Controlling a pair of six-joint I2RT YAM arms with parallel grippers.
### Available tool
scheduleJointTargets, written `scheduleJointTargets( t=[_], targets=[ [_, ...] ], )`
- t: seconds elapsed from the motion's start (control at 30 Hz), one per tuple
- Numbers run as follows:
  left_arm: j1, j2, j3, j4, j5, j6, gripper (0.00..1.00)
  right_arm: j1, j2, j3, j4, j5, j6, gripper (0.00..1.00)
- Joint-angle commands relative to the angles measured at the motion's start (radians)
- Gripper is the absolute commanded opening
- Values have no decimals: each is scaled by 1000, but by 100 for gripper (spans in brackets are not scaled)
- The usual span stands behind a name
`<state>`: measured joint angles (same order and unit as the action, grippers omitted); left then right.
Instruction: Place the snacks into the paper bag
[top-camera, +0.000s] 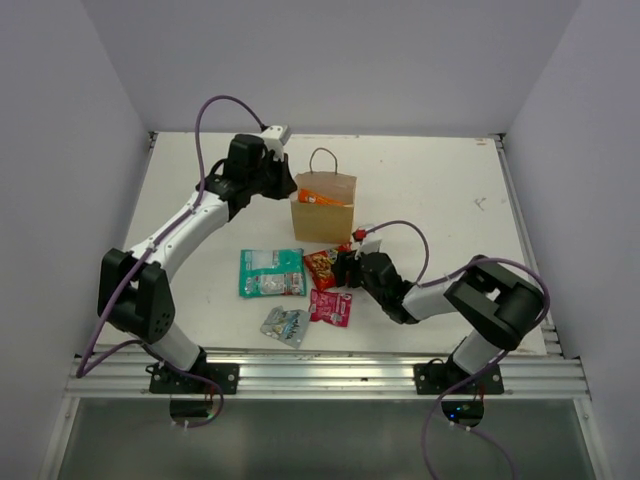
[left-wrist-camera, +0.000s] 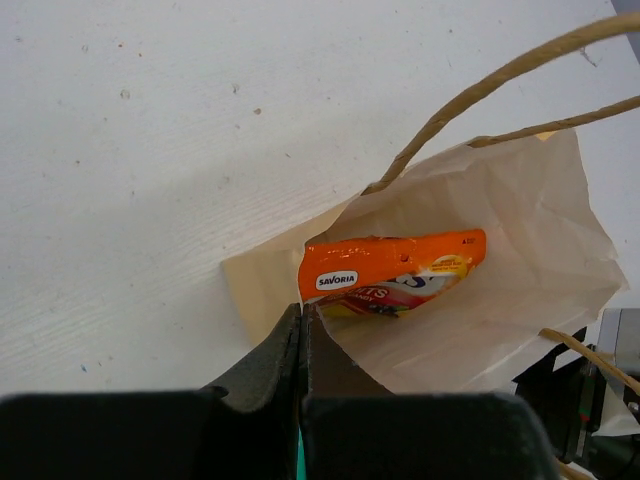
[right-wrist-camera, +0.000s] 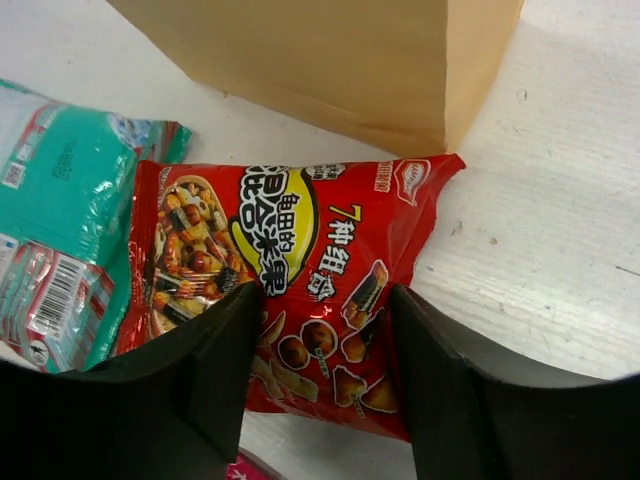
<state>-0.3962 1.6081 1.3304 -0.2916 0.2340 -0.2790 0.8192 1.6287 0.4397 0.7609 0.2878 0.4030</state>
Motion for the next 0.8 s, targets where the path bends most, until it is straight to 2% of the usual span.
scheduleJointTargets(
  t=[0.0,0.1,0.17,0.2,0.23,0.33,0.37,0.43,0.5,0.57,0.63,0.77],
  targets=[
    [-9,-54,-2,12,-18,-19,0,-2,25,10,61,-29,23,54],
    [-9,-53,-2,12,-24,-17,0,-2,-16,2,19,-15,31,18],
    [-9,-51,-2,11,-22,-17,0,-2,-67,7,-46,-13,13,13],
    [-9,-50,-2,11,-19,-15,0,-2,-90,10,-79,5,8,5],
    [-9,-50,0,9,-22,-14,0,-3,-124,22,-118,16,-9,3],
    [-10,-51,3,3,-22,-8,0,0,-312,78,-338,34,-67,0],
    [-10,-51,3,2,-24,-5,0,1,-431,99,-471,39,-87,0],
    [-10,-48,7,-1,-18,-2,0,3,-542,176,-667,62,-148,0],
    [-9,-42,9,-1,-12,0,0,1,-687,240,-757,83,-226,0],
    [-10,-40,12,-1,-5,3,0,1,-749,327,-862,125,-289,0],
    [-10,-40,15,-4,-9,4,0,1,-776,396,-880,139,-381,0],
    [-10,-47,23,-15,-15,11,0,1,-718,412,-767,116,-510,0]
  ],
)
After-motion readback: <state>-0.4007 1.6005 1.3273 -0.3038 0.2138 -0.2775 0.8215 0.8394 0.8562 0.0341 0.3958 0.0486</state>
